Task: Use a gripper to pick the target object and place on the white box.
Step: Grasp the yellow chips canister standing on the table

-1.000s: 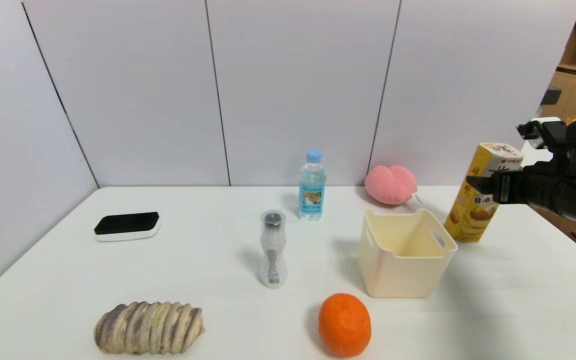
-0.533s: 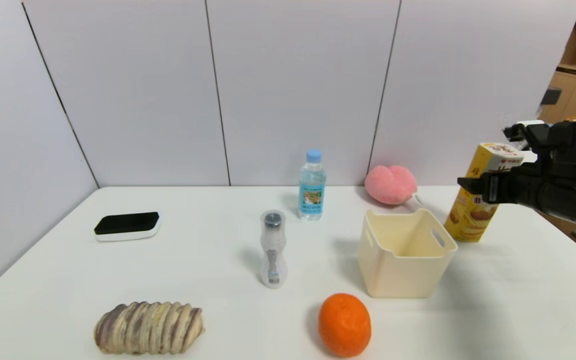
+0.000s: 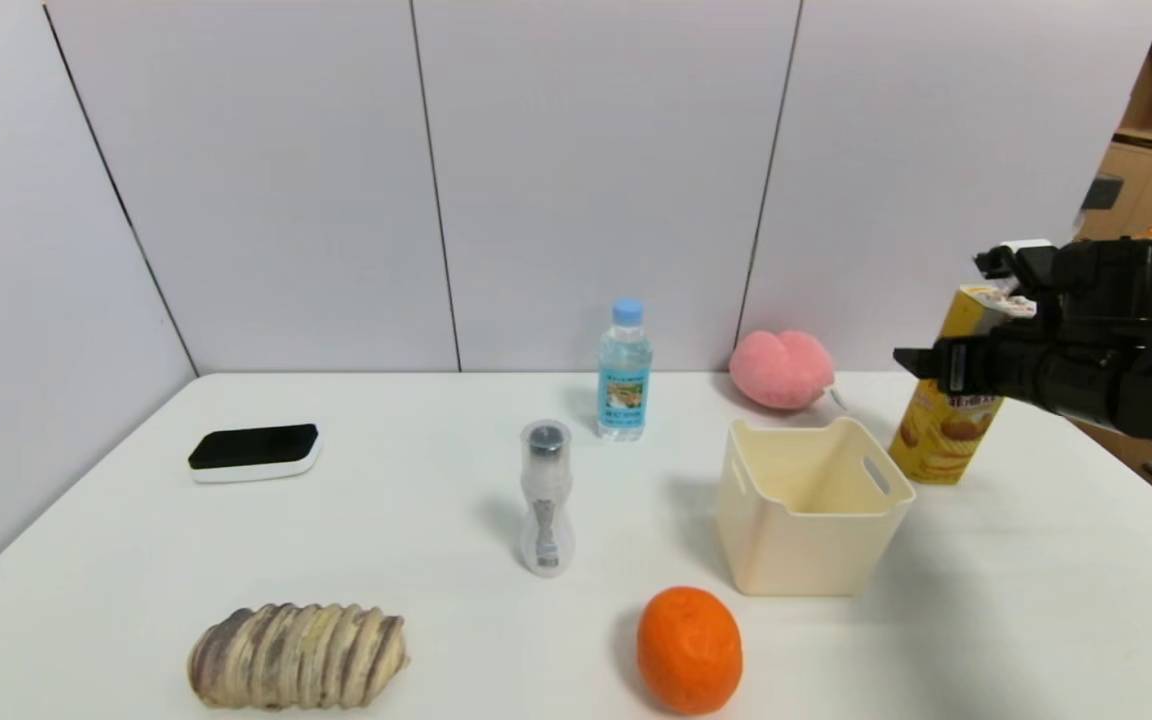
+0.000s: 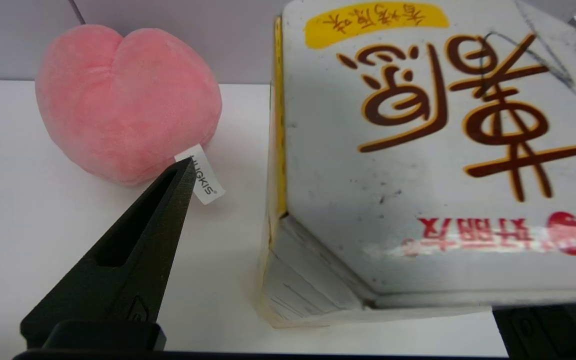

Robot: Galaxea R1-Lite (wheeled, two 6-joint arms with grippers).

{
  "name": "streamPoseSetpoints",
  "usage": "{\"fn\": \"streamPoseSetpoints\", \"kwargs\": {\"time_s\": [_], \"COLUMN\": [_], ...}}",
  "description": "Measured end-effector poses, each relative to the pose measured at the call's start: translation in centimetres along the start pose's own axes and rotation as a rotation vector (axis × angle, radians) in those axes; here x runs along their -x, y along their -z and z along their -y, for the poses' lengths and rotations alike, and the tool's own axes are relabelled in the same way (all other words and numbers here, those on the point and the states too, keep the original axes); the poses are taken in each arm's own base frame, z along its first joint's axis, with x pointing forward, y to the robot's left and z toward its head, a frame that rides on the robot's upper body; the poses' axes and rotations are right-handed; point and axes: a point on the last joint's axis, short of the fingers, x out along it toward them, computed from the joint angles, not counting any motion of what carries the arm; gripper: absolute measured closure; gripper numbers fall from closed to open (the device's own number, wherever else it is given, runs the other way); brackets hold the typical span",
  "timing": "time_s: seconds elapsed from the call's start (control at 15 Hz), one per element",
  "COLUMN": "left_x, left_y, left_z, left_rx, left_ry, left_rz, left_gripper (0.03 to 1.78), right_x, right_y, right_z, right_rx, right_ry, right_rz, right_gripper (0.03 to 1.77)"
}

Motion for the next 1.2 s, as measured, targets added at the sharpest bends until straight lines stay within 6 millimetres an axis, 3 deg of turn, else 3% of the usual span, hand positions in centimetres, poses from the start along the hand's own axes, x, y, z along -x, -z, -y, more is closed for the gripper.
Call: {"fn": "streamPoseSetpoints", "kwargs": {"time_s": [0.87,1.07,1.2], "left_x": [0.00,0.00,0.00], "left_y": [0.00,0.00,0.00], "left_z": [0.00,0.00,0.00], "left_rx": [0.000,0.000,0.000], "left_ry": [0.000,0.000,0.000], "left_rz": [0.000,0.000,0.000], "left_gripper": [0.12,0.12,0.12], "right_x": [0.64,0.61,0.62], "right_y": [0.70,0.43,0.50], "right_z": [-0.21,-0.22,-0.24], "right_rx": [0.001,0.004,0.005], "right_ry": [-0.008,-0.009,-0.009], "right_rz": [-0.021,-0.011,-0.014], "right_gripper": [0.09,0.61,0.85]}}
